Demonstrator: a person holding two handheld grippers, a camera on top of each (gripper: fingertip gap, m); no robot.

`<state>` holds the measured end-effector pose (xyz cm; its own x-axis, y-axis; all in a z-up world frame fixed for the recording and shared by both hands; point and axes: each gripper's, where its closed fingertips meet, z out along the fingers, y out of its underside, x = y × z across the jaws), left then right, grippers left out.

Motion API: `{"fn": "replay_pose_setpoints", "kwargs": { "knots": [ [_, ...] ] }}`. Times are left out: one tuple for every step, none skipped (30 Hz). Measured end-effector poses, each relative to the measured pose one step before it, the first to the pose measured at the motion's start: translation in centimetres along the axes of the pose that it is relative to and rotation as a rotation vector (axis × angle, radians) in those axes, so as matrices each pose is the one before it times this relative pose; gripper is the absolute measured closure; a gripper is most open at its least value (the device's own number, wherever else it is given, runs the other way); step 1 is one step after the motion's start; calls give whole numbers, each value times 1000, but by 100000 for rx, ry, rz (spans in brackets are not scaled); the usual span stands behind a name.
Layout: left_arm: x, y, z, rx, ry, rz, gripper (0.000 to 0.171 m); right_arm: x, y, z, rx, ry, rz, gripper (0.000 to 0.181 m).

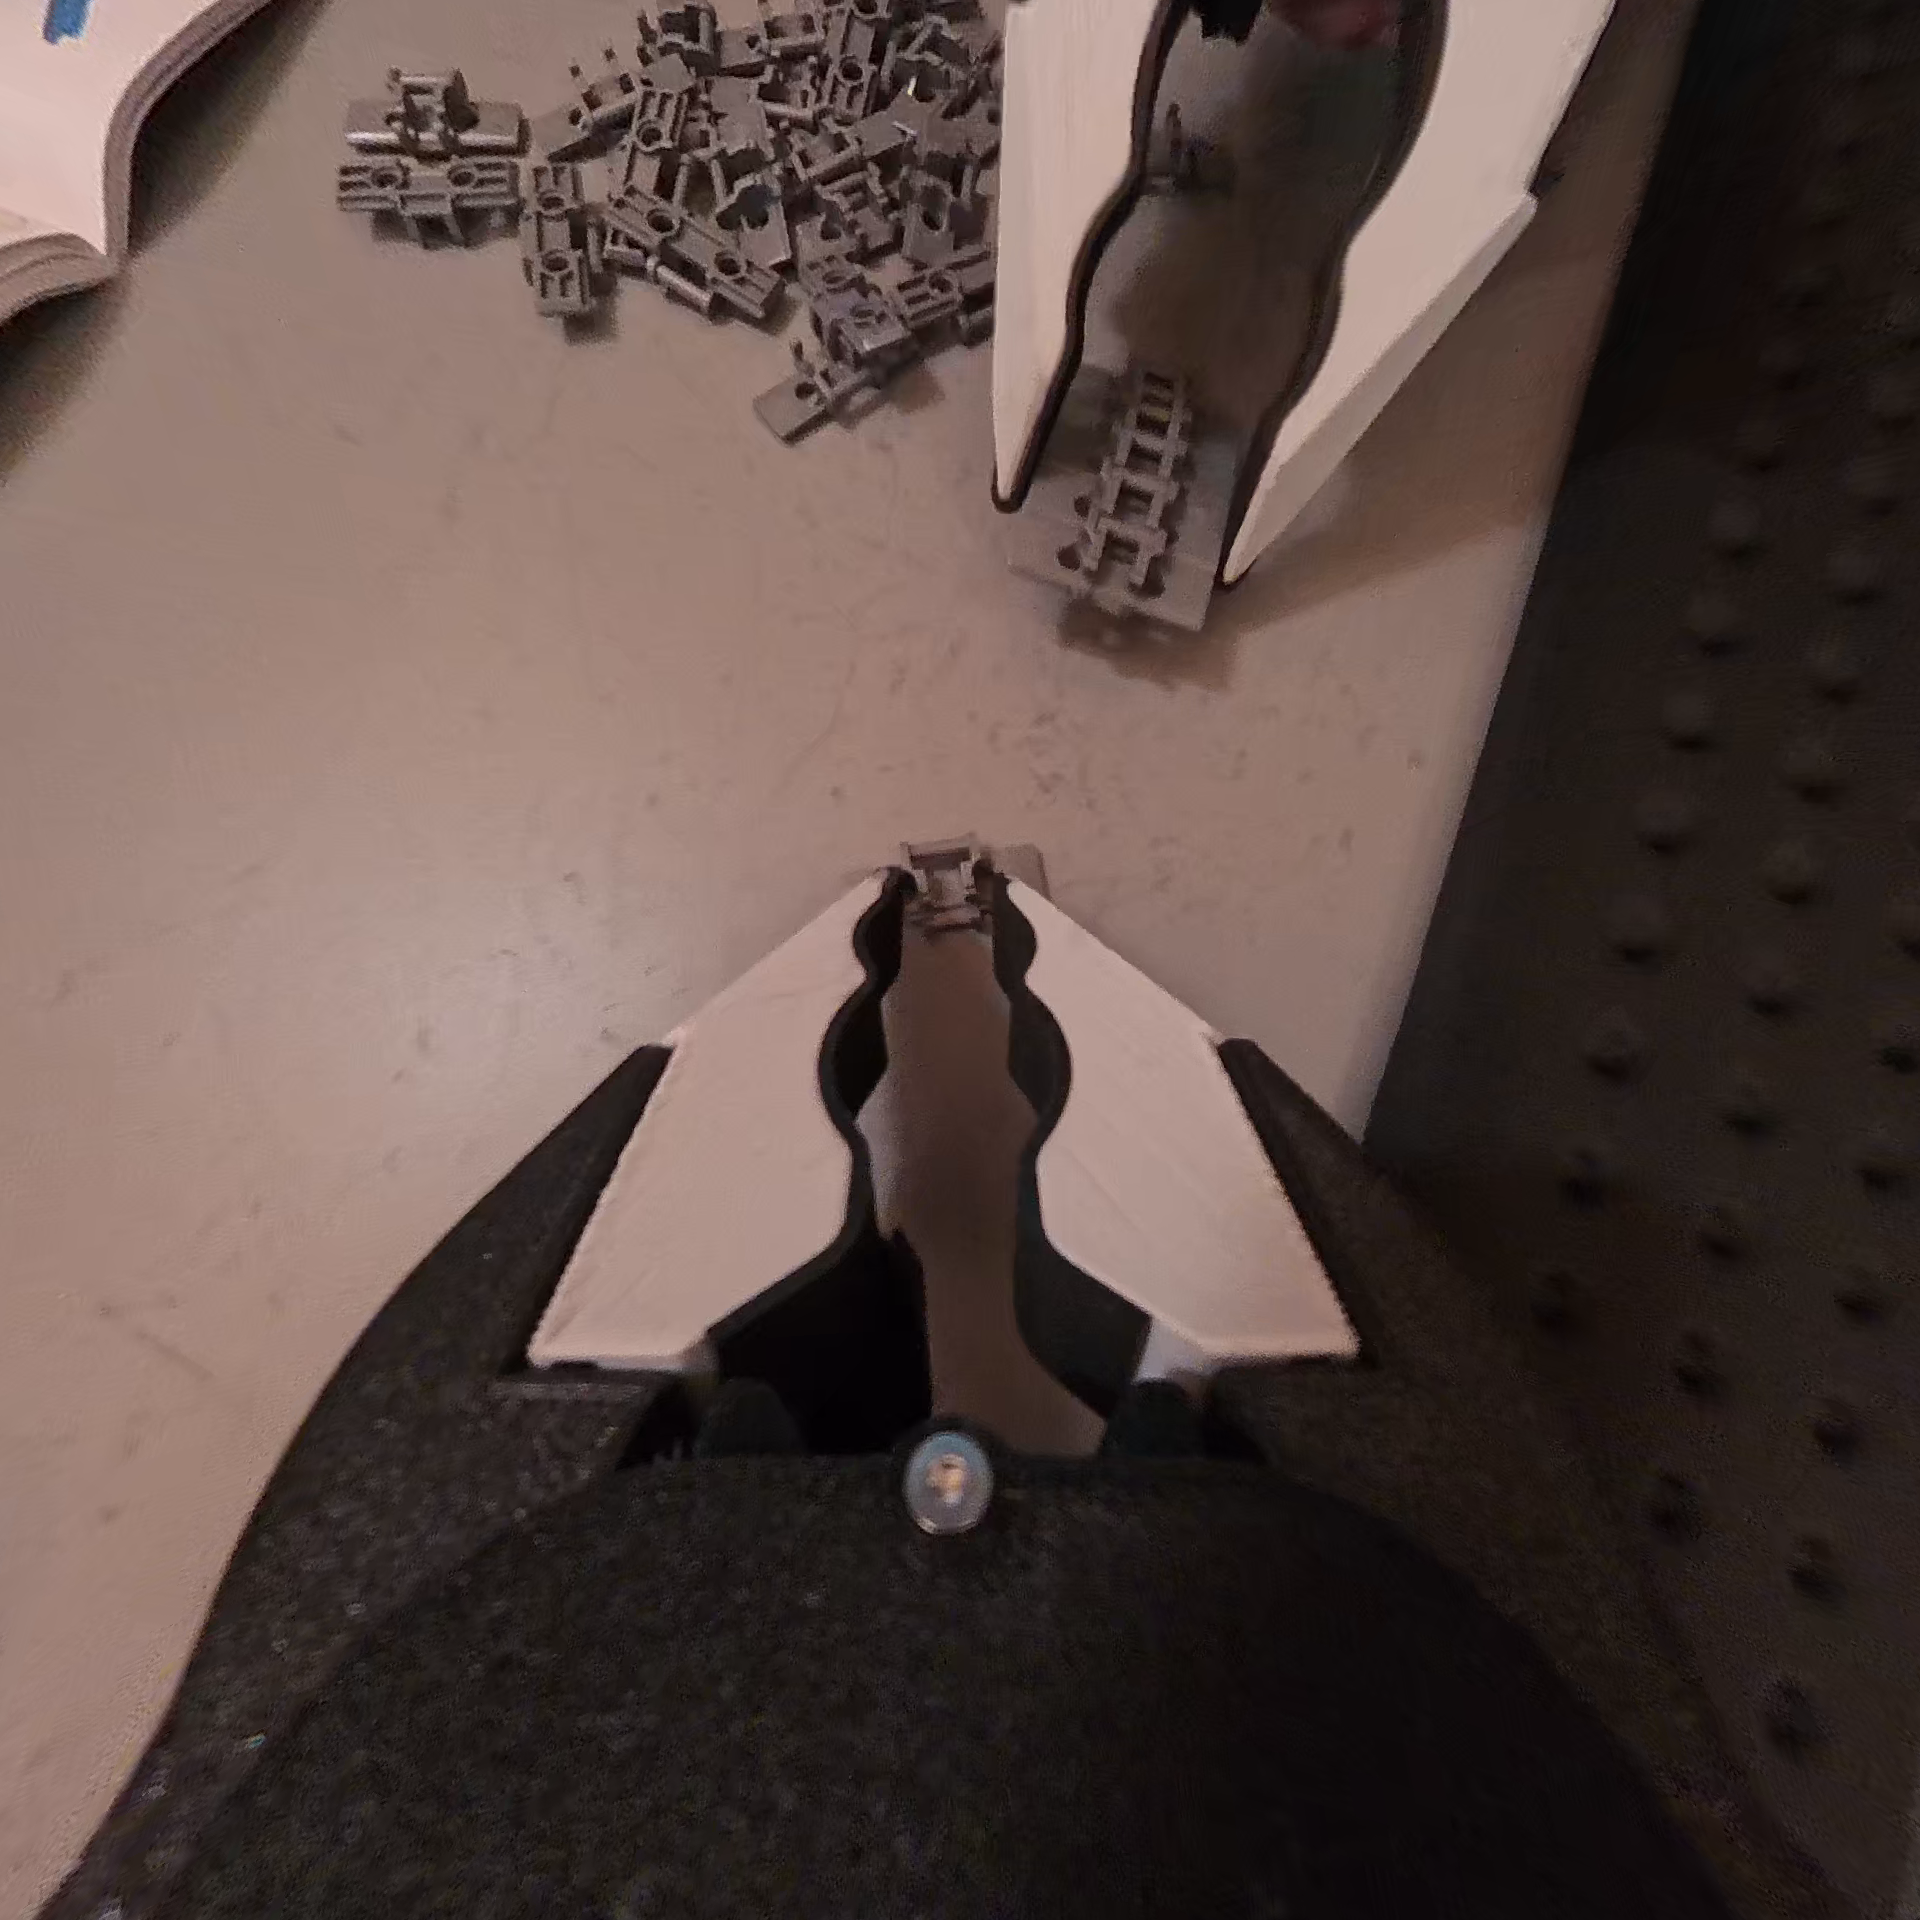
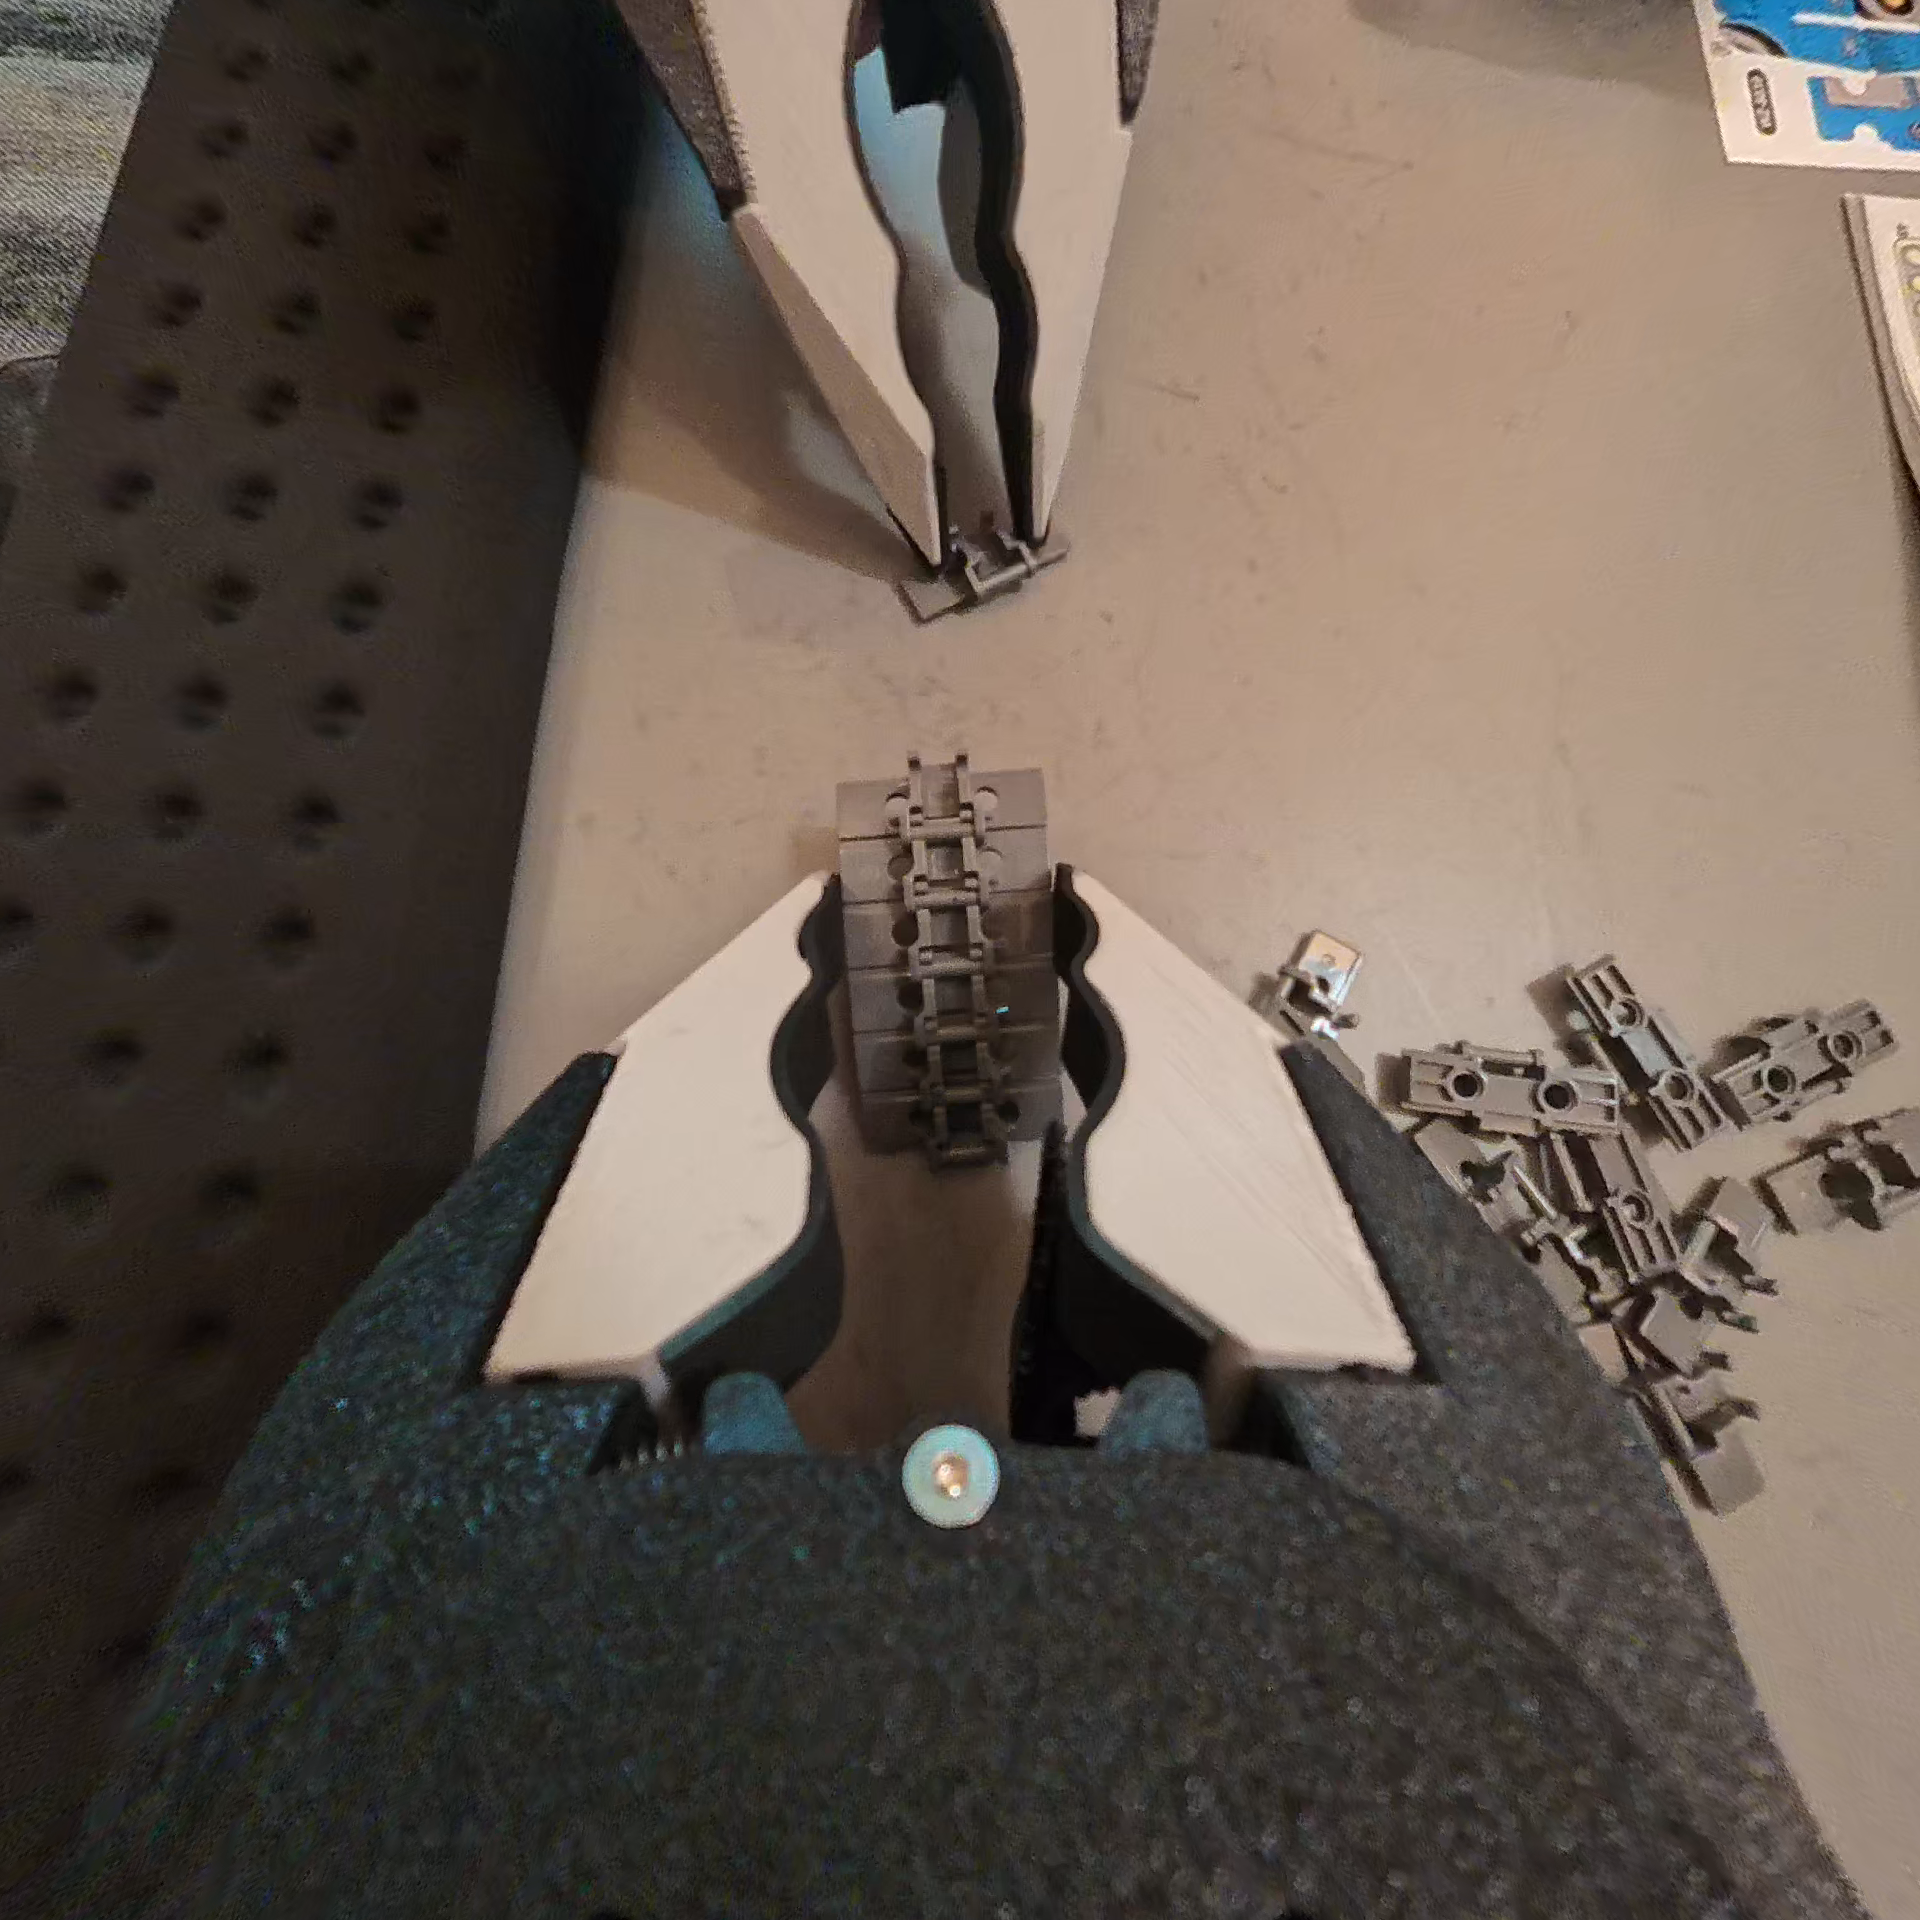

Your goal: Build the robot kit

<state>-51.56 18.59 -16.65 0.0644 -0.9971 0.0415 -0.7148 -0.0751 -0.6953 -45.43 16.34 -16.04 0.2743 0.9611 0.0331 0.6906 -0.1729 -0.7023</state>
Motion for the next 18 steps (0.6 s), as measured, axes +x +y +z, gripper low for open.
{"fn": "replay_pose_setpoints", "kwargs": {
  "knots": [
    [50,-41,43,-842,-126,228,156,-55,-47,154,-269,430,-764,141],
    [107,-35,18,-1592,-279,1058,159,-80,-19,208,-464,143,-745,141],
    [315,-96,-25,-1564,489,1902,161,-128,20,224,-638,-289,-524,141],
    [458,-360,-73,126,733,2125,161,-142,26,210,-546,-414,-455,141],
    [529,-627,-165,1838,1007,1877,161,-162,23,196,-526,-545,-507,141],
    [522,-655,-172,1879,1066,1465,161,-197,-24,143,-518,-835,-196,141],
    [441,-553,-138,1162,621,1382,161,-166,-116,20,-131,-1193,348,141],
    [365,-340,-74,37,404,1363,161,-328,-106,19,-126,-2034,553,141],
    [317,-196,11,-676,228,1170,161,-179,-142,42,540,-714,-65,141],
    [262,-181,36,-293,137,1067,161,-136,-79,62,129,81,-1224,141],
    [401,-161,74,69,1315,740,161,-99,-31,81,-316,377,-1724,141],
    [336,6,129,-642,1436,171,161,-160,-22,69,-303,-173,-1154,141],
    [208,204,138,-1595,933,-44,161,-152,-92,56,142,-329,-462,141],
    [95,238,127,-1535,420,-137,161,-191,-127,20,413,-841,-63,141],
    [60,93,66,-514,227,-54,161,-137,-109,14,268,-580,-40,141],
    [99,-105,-5,816,511,-26,161,-87,-58,17,115,-207,-267,141],
    [180,-113,-22,731,1193,-255,161,-39,-58,3,115,56,-399,141],
    [99,-10,-3,-67,804,-396,161,-55,-74,6,326,-86,-268,141]
  ]
}}
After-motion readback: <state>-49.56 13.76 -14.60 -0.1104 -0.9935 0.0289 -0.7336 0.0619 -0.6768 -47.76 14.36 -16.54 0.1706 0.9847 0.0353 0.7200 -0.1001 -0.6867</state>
